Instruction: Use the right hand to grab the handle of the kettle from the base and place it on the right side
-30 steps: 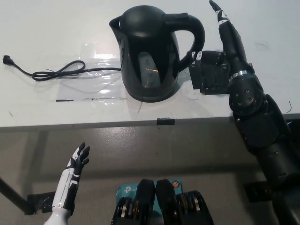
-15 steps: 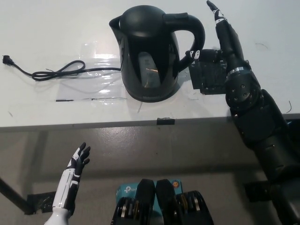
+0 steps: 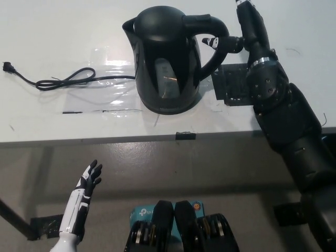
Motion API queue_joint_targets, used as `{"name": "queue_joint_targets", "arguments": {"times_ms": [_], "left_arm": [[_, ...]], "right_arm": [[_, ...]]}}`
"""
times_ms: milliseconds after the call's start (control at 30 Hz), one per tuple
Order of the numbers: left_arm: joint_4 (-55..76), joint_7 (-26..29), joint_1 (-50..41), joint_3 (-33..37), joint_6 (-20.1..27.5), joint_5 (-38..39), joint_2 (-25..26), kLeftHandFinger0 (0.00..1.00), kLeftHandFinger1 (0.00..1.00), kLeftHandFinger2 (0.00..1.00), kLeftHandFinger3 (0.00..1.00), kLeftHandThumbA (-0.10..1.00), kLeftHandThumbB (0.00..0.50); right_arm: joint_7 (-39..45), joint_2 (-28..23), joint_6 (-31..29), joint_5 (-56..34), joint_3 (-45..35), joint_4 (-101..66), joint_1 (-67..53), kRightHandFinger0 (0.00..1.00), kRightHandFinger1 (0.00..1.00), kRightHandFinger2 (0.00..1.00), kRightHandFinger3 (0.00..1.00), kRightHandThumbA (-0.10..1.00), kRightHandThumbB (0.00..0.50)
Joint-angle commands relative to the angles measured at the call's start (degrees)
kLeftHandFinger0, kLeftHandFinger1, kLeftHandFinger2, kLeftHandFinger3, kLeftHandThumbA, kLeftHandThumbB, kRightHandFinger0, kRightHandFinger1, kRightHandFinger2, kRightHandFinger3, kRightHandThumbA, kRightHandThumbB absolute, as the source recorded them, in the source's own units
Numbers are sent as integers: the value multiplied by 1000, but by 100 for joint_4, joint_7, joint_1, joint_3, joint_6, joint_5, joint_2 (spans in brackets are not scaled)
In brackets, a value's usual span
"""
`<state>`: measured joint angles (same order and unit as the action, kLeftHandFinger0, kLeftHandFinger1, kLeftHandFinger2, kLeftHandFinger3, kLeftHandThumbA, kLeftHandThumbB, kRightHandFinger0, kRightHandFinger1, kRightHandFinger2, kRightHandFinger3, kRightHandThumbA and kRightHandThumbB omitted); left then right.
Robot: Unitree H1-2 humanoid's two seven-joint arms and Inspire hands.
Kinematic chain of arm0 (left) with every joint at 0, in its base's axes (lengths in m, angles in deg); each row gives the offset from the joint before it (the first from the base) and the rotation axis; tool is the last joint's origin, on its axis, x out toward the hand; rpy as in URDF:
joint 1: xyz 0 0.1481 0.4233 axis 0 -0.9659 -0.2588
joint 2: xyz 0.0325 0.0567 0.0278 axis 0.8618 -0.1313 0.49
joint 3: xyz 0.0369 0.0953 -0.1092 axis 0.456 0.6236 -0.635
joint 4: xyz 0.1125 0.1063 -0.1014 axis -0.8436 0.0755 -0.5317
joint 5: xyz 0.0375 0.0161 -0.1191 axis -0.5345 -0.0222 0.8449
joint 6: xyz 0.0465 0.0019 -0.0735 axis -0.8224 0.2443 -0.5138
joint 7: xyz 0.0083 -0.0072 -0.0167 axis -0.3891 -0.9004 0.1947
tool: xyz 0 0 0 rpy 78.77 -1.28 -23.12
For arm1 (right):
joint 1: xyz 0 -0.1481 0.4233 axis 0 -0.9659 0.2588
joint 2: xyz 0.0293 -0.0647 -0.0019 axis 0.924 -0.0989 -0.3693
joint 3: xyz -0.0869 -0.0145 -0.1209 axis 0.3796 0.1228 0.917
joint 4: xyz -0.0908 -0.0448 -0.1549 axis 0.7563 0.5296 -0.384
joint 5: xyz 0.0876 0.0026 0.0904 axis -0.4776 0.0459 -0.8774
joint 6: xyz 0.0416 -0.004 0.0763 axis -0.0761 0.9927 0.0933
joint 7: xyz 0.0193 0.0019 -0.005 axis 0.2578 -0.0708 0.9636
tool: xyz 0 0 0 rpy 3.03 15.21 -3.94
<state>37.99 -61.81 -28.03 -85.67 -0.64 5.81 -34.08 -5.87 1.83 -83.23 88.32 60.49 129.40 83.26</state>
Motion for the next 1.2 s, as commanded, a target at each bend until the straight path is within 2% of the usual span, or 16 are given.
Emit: {"name": "queue_joint_targets", "arguments": {"times_ms": [0,100,167,200,267,333,367,400,433,500,600,633,733,933,1000,1167], "left_arm": [[175,-35,33,27,194,6,51,1000,1000,1000,1000,1000,500],[186,-56,41,28,170,47,44,1000,1000,1000,1000,1000,500],[185,-71,40,23,198,82,46,1000,1000,1000,1000,1000,500],[166,-72,46,20,236,85,49,1000,1000,1000,1000,1000,500],[177,-76,43,14,219,100,46,1000,1000,1000,1000,1000,494],[183,-78,51,19,197,99,38,1000,1000,1000,1000,1000,500],[190,-92,48,17,192,135,34,1000,1000,1000,1000,1000,496],[207,-125,43,16,183,208,27,1000,1000,1000,1000,1000,496],[216,-136,42,20,184,229,26,1000,1000,1000,1000,1000,492],[224,-146,41,19,180,257,29,1000,1000,1000,1000,1000,490],[209,-167,81,22,205,290,53,1000,1000,1000,1000,1000,483],[195,-170,90,20,212,290,57,1000,1000,1000,1000,1000,486],[186,-196,88,13,186,316,61,1000,1000,1000,1000,1000,492],[264,-214,46,-12,88,345,40,981,1000,1000,1000,1000,494],[230,-239,47,-6,142,349,46,988,1000,1000,1000,1000,487],[213,-220,58,-6,183,304,43,985,1000,1000,1000,1000,478]], "right_arm": [[-161,3,-154,20,59,125,535,1000,1000,1000,1000,1000,337],[-229,7,-205,66,112,305,653,1000,1000,1000,1000,955,294],[-182,5,-117,146,218,504,792,1000,1000,1000,1000,513,217],[-254,18,-30,219,304,748,926,1000,1000,1000,1000,281,233],[-459,58,-101,233,381,1176,1110,1000,1000,1000,1000,46,311],[-548,61,-166,227,439,1430,1209,1000,1000,1000,1000,-11,330],[-560,71,-190,256,520,1671,1289,790,786,864,848,-78,344],[-628,90,-200,278,580,1836,1337,418,526,700,670,-99,353],[-668,117,-182,248,600,1964,1366,177,315,528,525,-100,333],[-928,142,-160,397,788,2152,1393,2,122,328,359,-100,267],[-1390,145,-355,511,971,2301,1405,0,176,526,399,-100,229],[-1461,144,-434,517,1002,2312,1408,0,249,661,534,-100,165],[-1532,144,-590,430,1018,2366,1427,0,386,792,812,-100,94],[-1822,167,-911,222,838,2430,1408,0,331,749,596,-100,120],[-1781,195,-1024,-16,609,2413,1405,0,396,811,765,-100,110],[-2071,311,-1713,-546,-109,2287,1407,0,307,714,747,-100,100]]}}
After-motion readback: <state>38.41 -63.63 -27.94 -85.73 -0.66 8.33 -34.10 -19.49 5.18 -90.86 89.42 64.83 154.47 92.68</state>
